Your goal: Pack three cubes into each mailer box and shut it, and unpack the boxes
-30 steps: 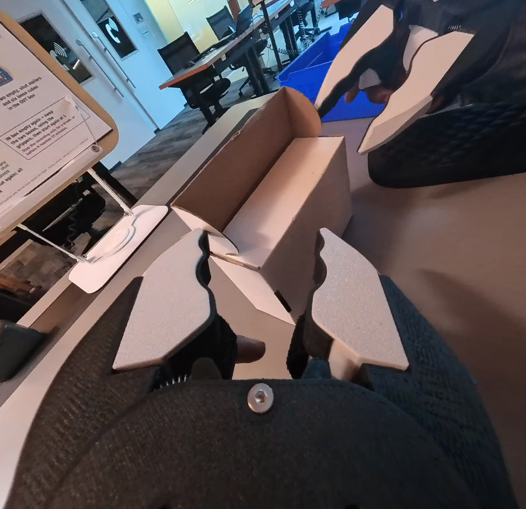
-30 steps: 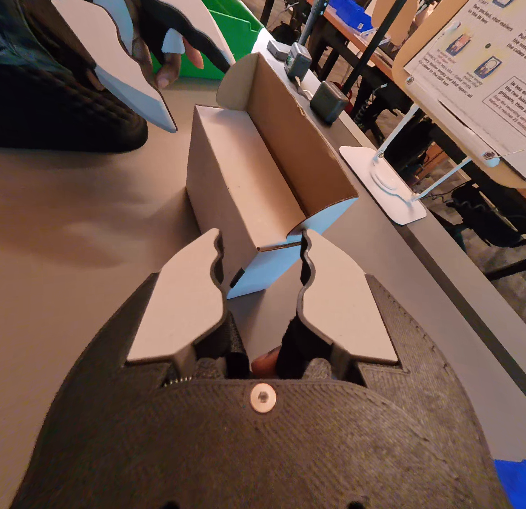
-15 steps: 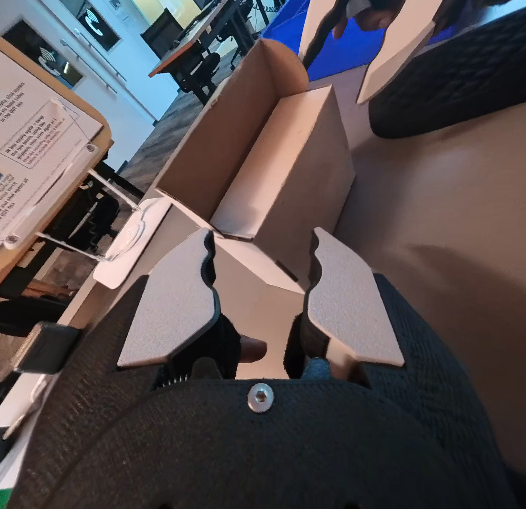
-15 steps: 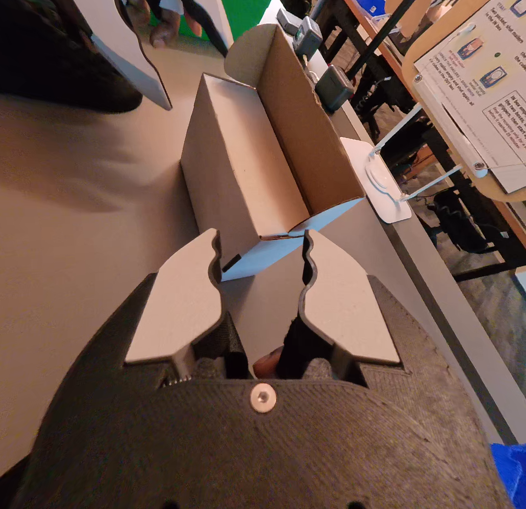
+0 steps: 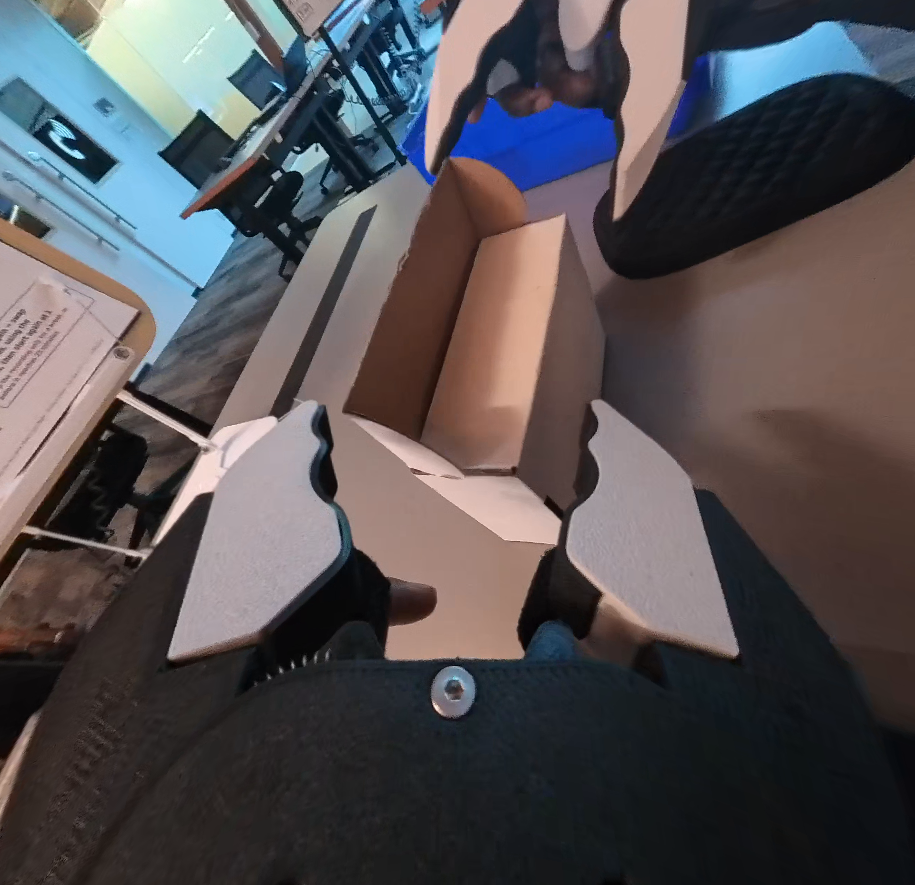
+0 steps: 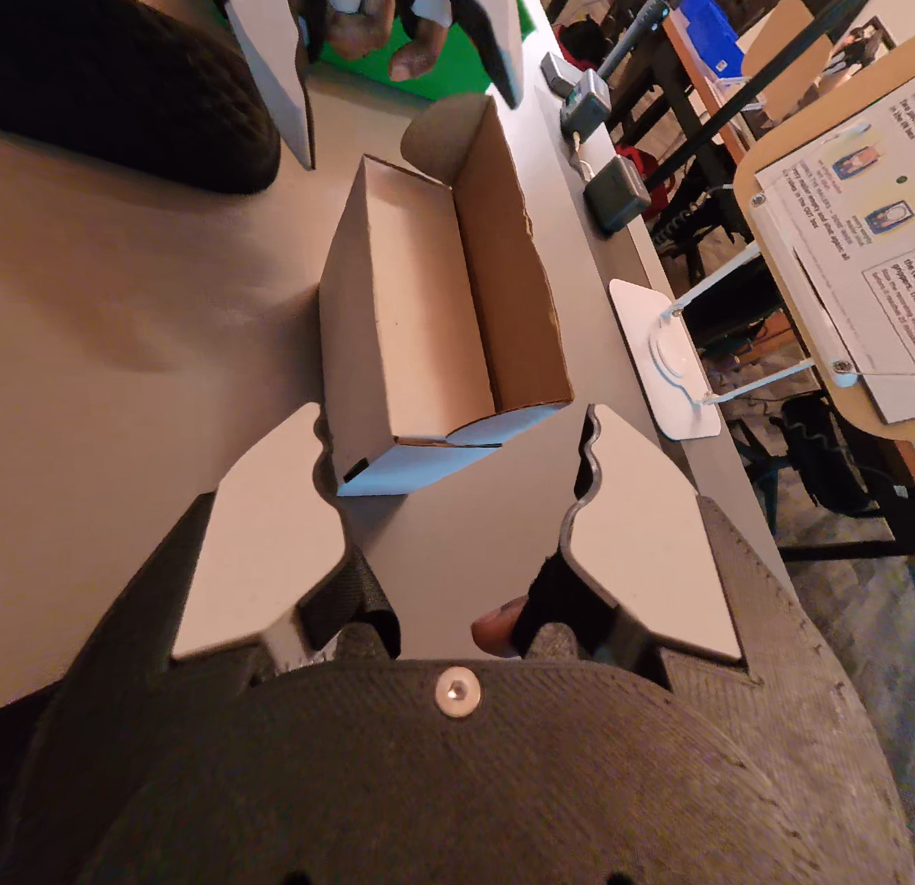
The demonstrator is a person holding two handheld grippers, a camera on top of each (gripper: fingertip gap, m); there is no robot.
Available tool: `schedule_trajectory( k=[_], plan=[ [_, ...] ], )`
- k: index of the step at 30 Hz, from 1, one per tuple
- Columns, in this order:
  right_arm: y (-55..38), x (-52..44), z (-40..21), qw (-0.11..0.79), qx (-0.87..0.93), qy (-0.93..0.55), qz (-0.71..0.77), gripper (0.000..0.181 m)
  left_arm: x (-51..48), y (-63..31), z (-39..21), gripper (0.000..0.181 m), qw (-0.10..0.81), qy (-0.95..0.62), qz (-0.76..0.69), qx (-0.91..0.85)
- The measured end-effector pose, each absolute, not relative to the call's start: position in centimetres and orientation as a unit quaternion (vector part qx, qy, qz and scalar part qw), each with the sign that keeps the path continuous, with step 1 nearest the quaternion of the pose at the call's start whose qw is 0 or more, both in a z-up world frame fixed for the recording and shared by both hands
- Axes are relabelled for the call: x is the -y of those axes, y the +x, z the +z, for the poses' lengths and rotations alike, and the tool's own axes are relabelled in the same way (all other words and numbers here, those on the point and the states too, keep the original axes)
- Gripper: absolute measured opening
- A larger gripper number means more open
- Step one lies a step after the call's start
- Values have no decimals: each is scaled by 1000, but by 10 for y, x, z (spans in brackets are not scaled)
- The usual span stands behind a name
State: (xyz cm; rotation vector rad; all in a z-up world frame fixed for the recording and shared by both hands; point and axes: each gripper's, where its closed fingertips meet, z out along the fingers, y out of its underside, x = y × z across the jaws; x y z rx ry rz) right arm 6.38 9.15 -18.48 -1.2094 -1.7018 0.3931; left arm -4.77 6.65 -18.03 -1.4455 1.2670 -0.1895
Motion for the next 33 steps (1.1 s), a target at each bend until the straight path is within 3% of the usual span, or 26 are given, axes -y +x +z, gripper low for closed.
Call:
schedule_trajectory(
  k=[12, 20, 25, 33],
  plan=[
    [63, -101, -190, 533, 697, -471, 93, 66, -73, -46, -183, 69, 604, -601, -6, -523],
    [64, -102, -191, 529, 702, -470, 76, 67, -68, -58, -182, 81, 600, -640, -23, -479],
    [64, -102, -191, 527, 703, -471, 75, 67, -51, -58, -206, 67, 557, -678, -49, -477],
    [67, -103, -190, 526, 699, -479, 78, 66, -49, -47, -201, 65, 563, -664, -62, -488]
  ],
)
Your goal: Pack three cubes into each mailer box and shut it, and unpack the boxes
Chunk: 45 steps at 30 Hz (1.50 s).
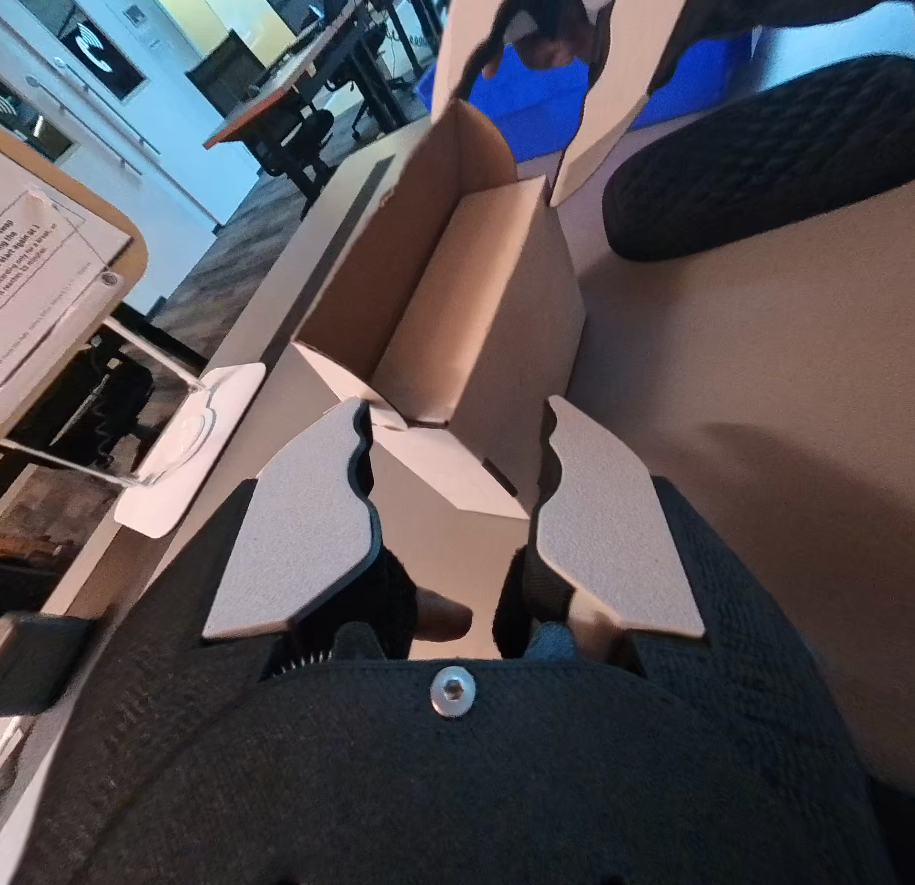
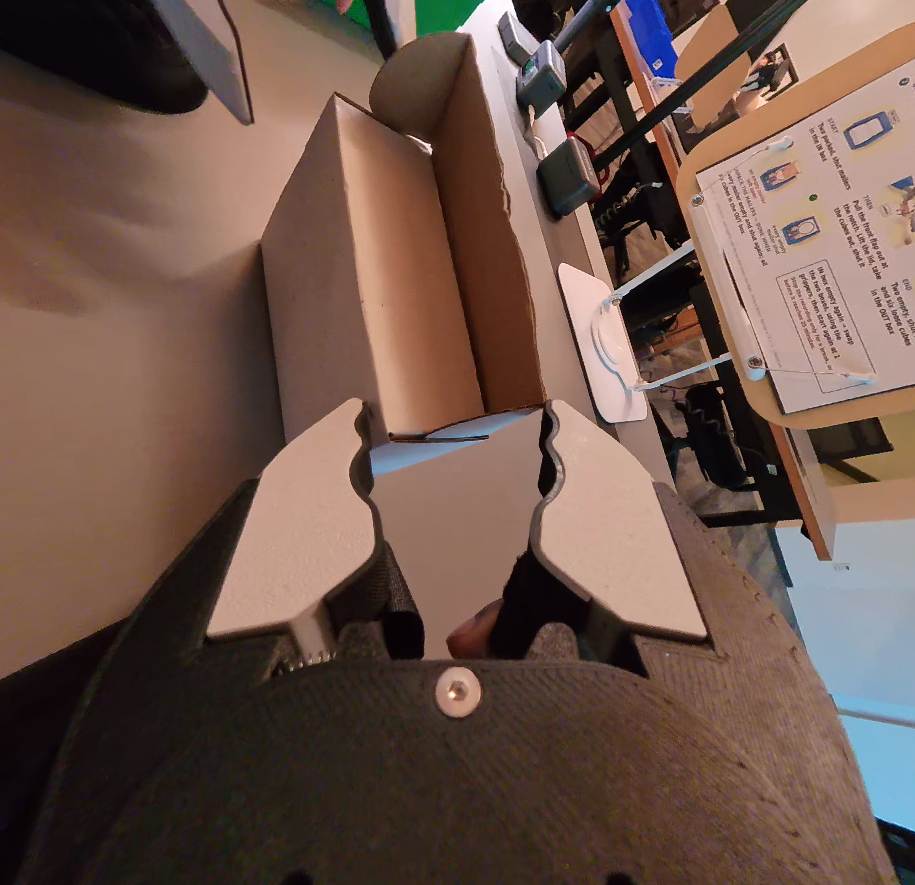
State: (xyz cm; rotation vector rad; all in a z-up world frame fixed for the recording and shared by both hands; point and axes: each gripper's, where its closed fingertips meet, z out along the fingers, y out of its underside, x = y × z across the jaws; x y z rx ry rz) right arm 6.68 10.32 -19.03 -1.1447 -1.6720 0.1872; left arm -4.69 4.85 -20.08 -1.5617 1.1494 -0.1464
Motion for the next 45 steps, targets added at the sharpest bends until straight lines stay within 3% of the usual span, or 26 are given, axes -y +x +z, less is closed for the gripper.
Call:
schedule_trajectory(
  k=[14, 22, 33, 36, 41, 45],
  plan=[
    [66, -106, -190, 521, 695, -488, 81, 66, -53, -45, -201, 68, 571, -680, -109, -448],
    [67, -107, -190, 516, 700, -488, 72, 66, -51, -48, -215, 58, 553, -690, -97, -456],
    [65, -108, -190, 513, 703, -487, 75, 64, -61, -50, -212, 60, 572, -692, -111, -427],
    [66, -108, -190, 508, 707, -486, 76, 64, -61, -53, -211, 51, 578, -695, -135, -406],
    [65, -104, -169, 532, 672, -501, 120, 79, -62, -62, -216, 51, 582, -697, -99, -408],
    [49, -64, -144, 562, 659, -467, 177, 44, -61, -61, -216, 51, 582, -697, -91, -409]
  ],
)
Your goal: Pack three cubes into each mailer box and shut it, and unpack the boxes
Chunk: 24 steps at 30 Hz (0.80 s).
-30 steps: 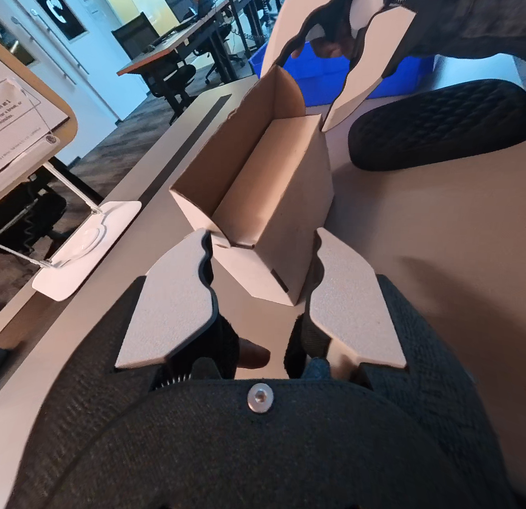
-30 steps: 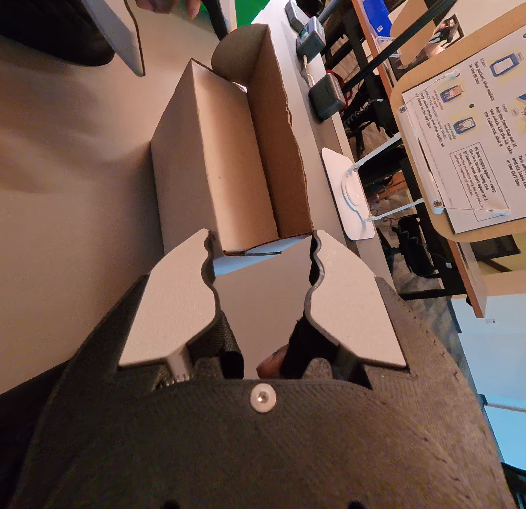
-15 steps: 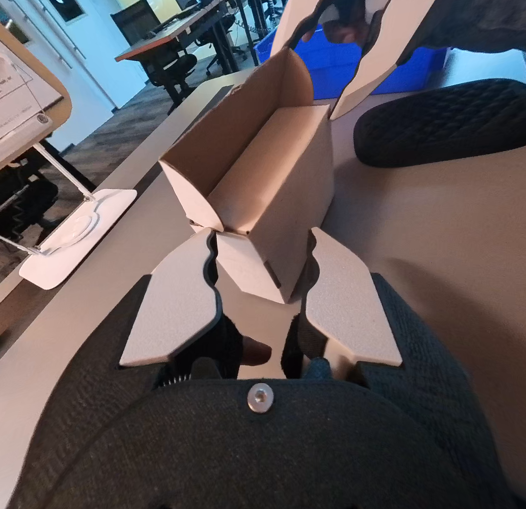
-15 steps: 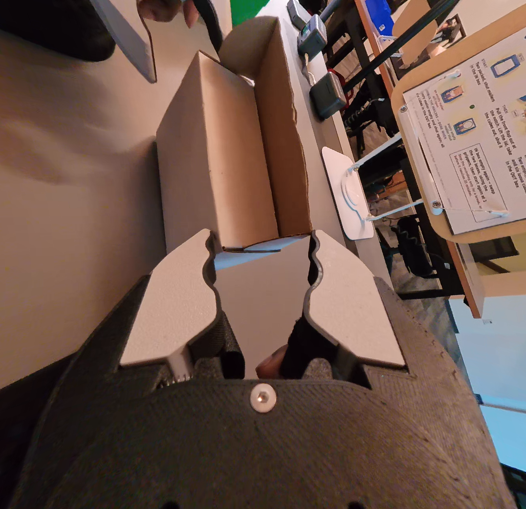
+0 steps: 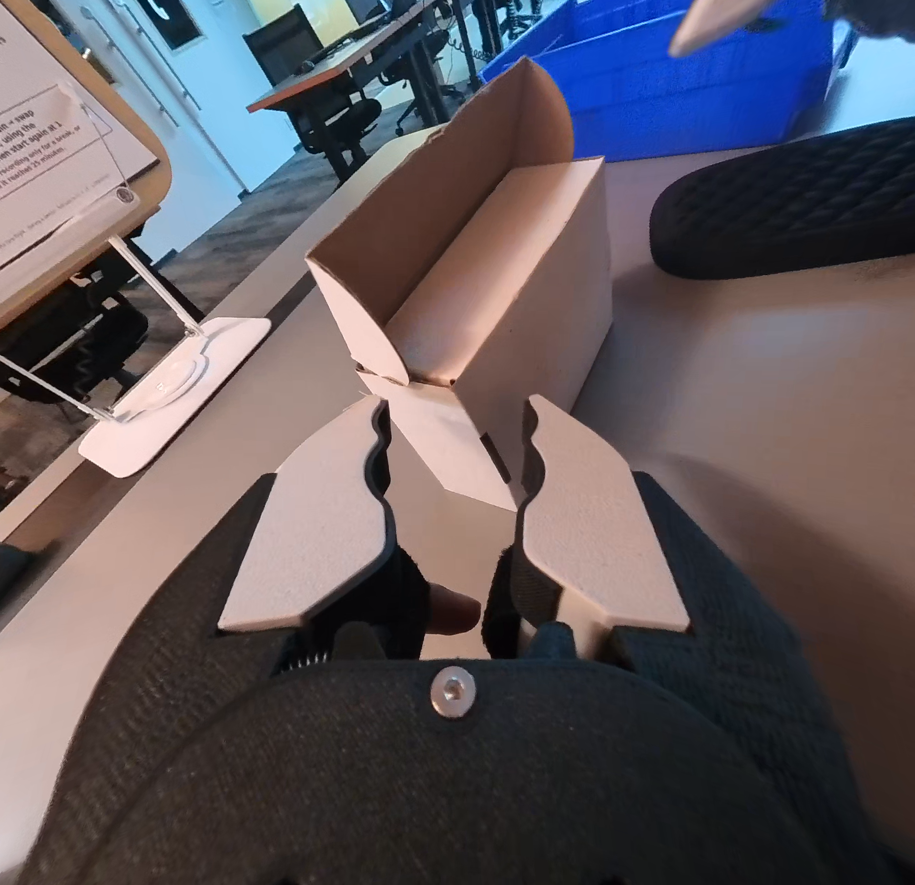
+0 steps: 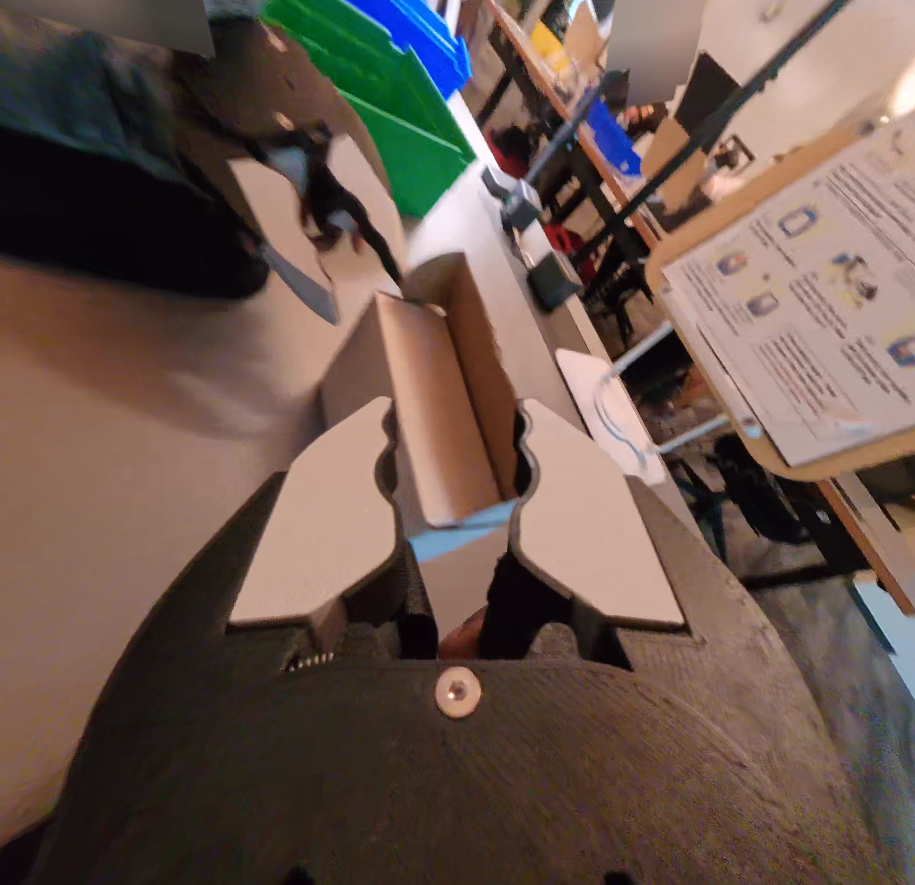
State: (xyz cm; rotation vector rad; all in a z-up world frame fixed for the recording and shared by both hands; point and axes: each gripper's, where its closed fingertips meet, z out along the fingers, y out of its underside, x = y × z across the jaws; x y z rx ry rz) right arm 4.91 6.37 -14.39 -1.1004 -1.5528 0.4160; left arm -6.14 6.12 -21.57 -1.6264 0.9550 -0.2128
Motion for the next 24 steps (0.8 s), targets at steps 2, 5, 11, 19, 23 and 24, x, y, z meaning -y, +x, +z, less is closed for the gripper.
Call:
schedule_trajectory(
  k=[2, 5, 11, 19, 23, 24],
  plan=[
    [34, -48, -163, 542, 680, -468, 158, 44, -61, -60, -213, 50, 586, -694, -92, -408],
    [22, -62, -196, 531, 697, -478, 63, 49, -61, -60, -209, 49, 591, -691, -90, -407],
    [14, -78, -219, 512, 705, -490, 3, 50, -58, -55, -206, 49, 587, -688, -100, -415],
    [14, -81, -219, 513, 696, -502, 13, 47, -62, -52, -204, 50, 579, -695, -119, -410],
    [14, -83, -220, 503, 698, -509, 11, 46, -64, -51, -204, 51, 577, -700, -132, -399],
    [14, -83, -220, 501, 699, -510, 13, 45, -63, -50, -203, 52, 576, -702, -135, -397]
  ],
)
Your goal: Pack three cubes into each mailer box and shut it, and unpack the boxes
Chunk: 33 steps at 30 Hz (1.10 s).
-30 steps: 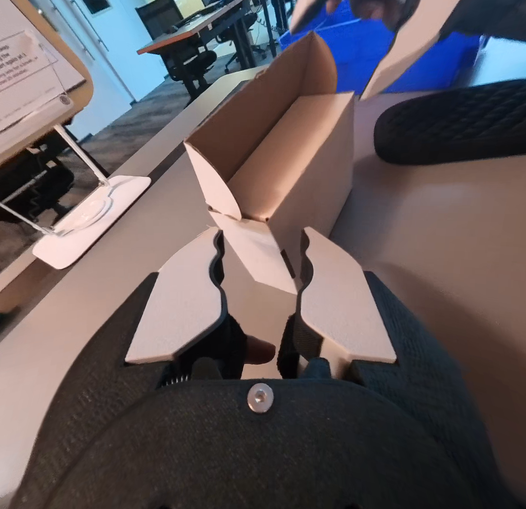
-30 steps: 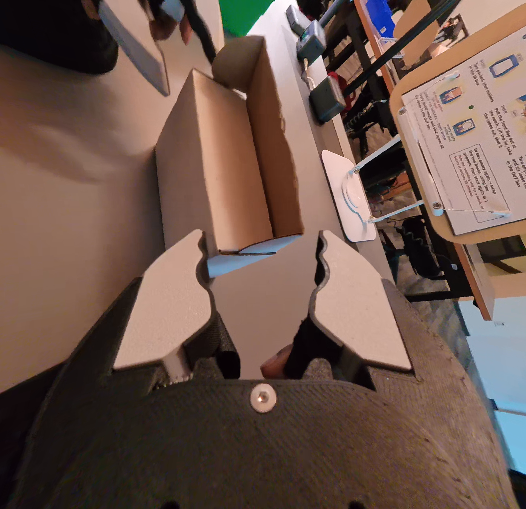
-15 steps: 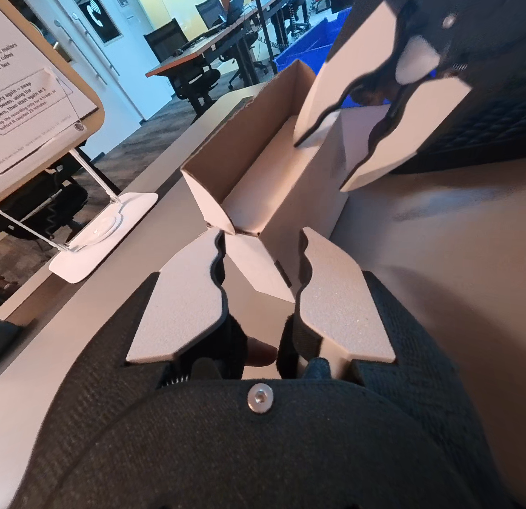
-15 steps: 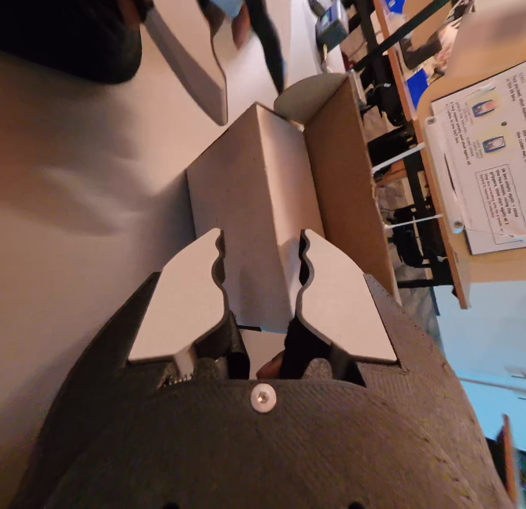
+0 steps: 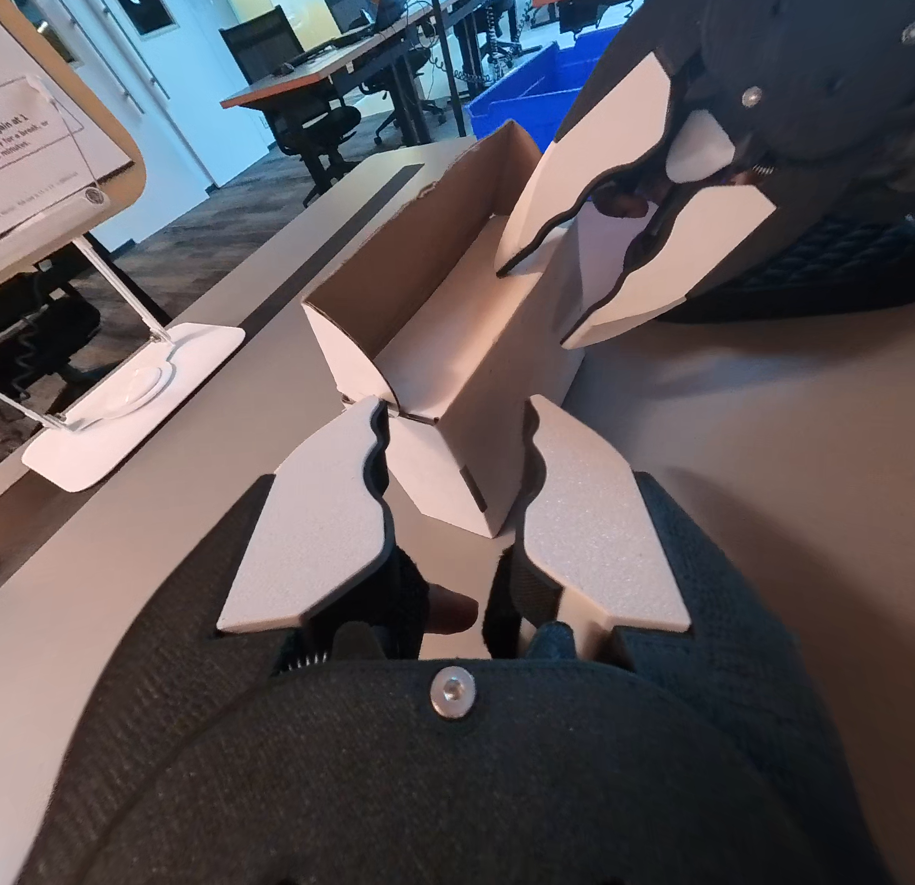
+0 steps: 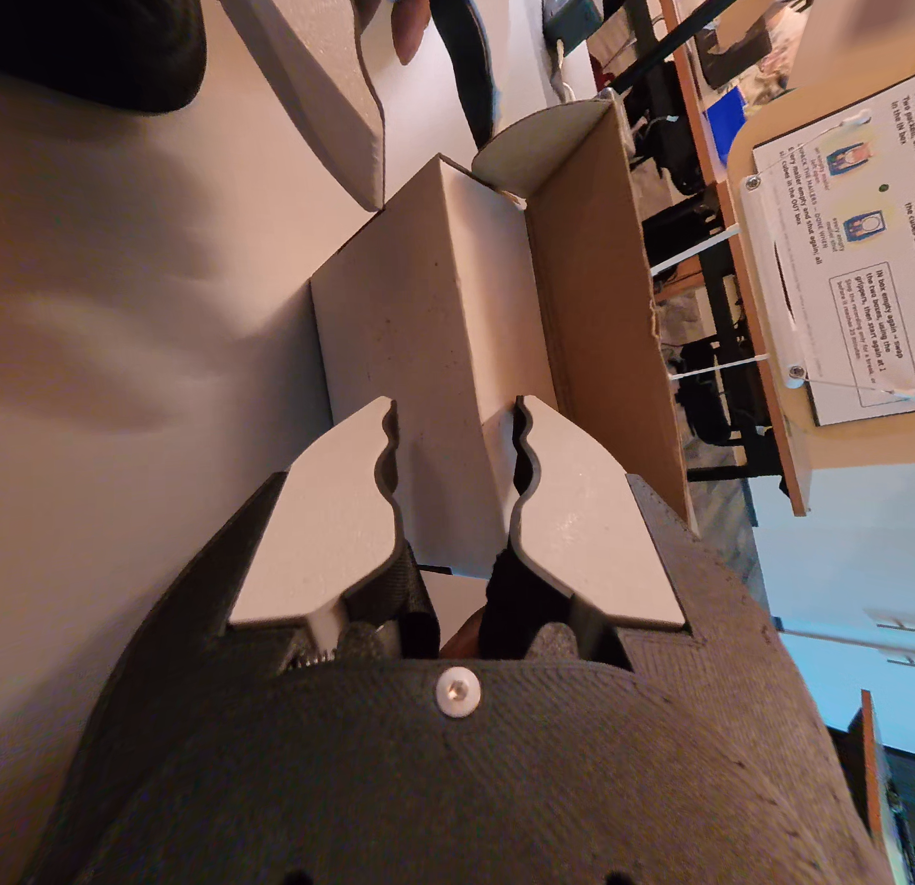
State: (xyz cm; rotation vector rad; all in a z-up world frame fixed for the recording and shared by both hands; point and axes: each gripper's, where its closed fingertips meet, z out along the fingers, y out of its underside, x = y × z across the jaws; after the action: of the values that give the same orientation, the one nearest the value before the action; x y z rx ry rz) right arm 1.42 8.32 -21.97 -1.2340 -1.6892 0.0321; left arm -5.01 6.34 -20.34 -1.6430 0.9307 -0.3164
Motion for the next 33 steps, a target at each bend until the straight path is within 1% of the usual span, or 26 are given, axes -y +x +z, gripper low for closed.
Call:
schedule_trajectory(
  k=[5, 8, 14, 17, 20, 22, 24, 27, 29, 30, 33],
  plan=[
    [14, -85, -220, 497, 703, -508, 10, 44, -64, -45, -198, 57, 565, -714, -175, -375],
    [14, -85, -219, 498, 701, -511, 20, 43, -68, -49, -208, 55, 551, -723, -158, -386],
    [15, -83, -217, 506, 709, -490, 27, 44, -67, -55, -204, 58, 573, -697, -107, -419],
    [18, -75, -194, 551, 672, -482, 109, 56, -69, -63, -191, 67, 599, -669, -69, -434],
    [36, -75, -162, 592, 619, -485, 177, 71, -70, -60, -181, 77, 614, -640, -65, -457],
    [52, -86, -157, 586, 599, -509, 197, 85, -73, -56, -179, 80, 613, -626, -65, -477],
    [65, -97, -166, 564, 603, -529, 196, 89, -79, -54, -182, 83, 603, -625, -60, -492],
    [67, -101, -179, 546, 628, -522, 187, 84, -83, -51, -186, 82, 598, -620, -66, -504],
    [64, -102, -184, 543, 640, -516, 172, 80, -83, -51, -188, 75, 600, -616, -63, -507],
    [63, -103, -185, 545, 644, -511, 163, 75, -83, -51, -190, 70, 597, -615, -57, -512],
    [64, -109, -190, 557, 655, -498, 113, 61, -84, -55, -198, 63, 589, -620, -25, -517]
  ],
)
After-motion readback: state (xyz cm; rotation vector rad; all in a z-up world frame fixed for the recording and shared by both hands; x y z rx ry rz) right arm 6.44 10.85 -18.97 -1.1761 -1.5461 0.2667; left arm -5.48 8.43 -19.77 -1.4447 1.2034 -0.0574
